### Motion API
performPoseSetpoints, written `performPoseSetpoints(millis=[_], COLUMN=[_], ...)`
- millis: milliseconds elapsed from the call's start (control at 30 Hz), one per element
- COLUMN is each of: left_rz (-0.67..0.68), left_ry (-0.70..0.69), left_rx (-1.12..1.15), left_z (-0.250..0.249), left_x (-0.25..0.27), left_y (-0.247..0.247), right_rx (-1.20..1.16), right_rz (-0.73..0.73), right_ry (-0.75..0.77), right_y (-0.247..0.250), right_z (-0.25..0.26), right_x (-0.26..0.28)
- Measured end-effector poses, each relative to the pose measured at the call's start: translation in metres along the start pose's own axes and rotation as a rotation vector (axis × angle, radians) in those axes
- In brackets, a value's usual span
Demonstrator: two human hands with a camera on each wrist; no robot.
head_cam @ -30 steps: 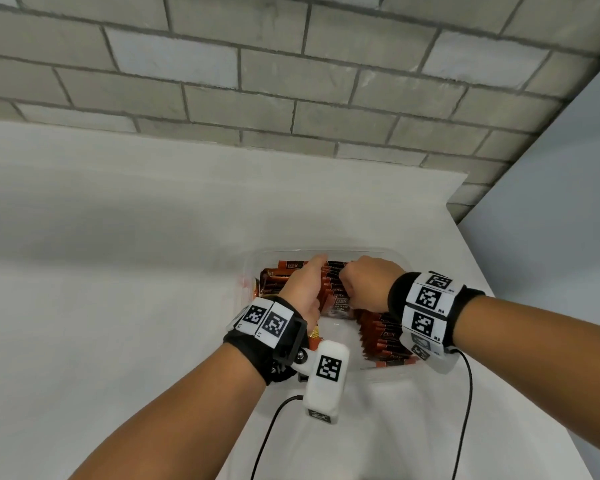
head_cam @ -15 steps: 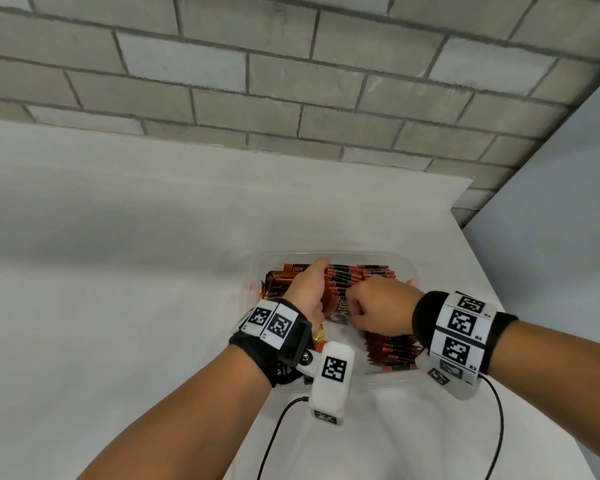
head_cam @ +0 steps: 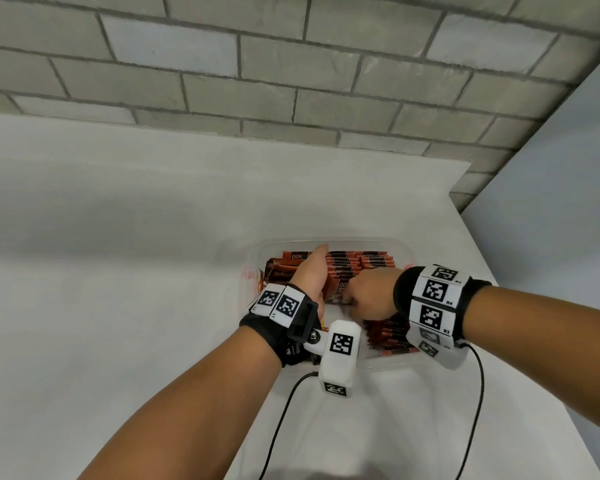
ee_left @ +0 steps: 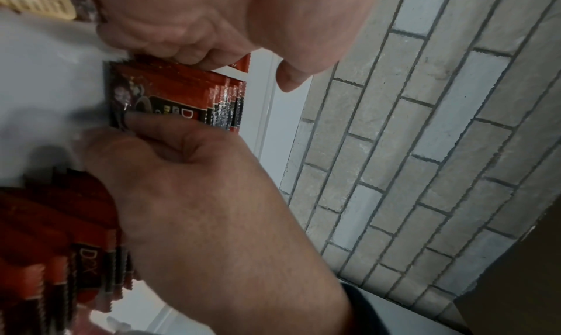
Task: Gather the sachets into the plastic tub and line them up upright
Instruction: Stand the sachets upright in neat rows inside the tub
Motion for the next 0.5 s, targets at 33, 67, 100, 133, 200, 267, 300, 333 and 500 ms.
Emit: performPoseSetpoints(millis=[33,67,100,133,200,267,300,333,500], left_rz=[-0.003,-0.007,-0.014,-0.015,-0.019,-0.013,-0.015,-0.018,-0.021], left_ry=[-0.002,0.004,0.003,0.006,0.008,0.013,0.009,0.002,-0.015], left_rx=[0.001,-0.005,-0.011,-0.011,-0.011,0.0,0.001,-0.007,-0.053], left_z=[0.0005,0.0012,0.0012,0.0015,0.0015,0.0026,0.0022,0.0016,-0.0004], left_x=[-0.0013,-0.0029,-0.0045,-0.0054,-0.0034,-0.0053,-0.0059,-0.0073,-0.0054], left_y=[0.0002,0.0003,0.0008,0.0009,-0.0008,-0.0016,-0.0016,-0.001,0.0008], right_rx=[-0.007,-0.011,-0.01,-0.009,-0.005,-0.002,-0.002,-0.002,-0.011], right_rz=[0.002,0.001,-0.003,-0.011,-0.019,-0.008,-0.003,0.0,0.002], right_ry=[0.0,0.004,0.008,0.01,0.011,0.01,0.01,0.01,0.014], right_y=[-0.0007,-0.0008,-0.0006,0.0,0.0009,0.0001,-0.0003,-0.0009,-0.0012], right_z=[-0.0005,-0.0003,0.0002,0.0004,0.0008,0.0015,0.0012,0.0011,0.002], right_x=[-0.0009,-0.0016,-0.0019,-0.0024,-0.0031,-0.003,-0.003,-0.0026,-0.0003])
Point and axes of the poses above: each hand's wrist, its own x-axis away from the middle knuckle, its own y-axis out of the back of the hand, z = x × y, the point moved 8 cm from there along -x, towards the middle knuckle, and after that the axes turned 7 degrees about y, right-handed, at the moved point
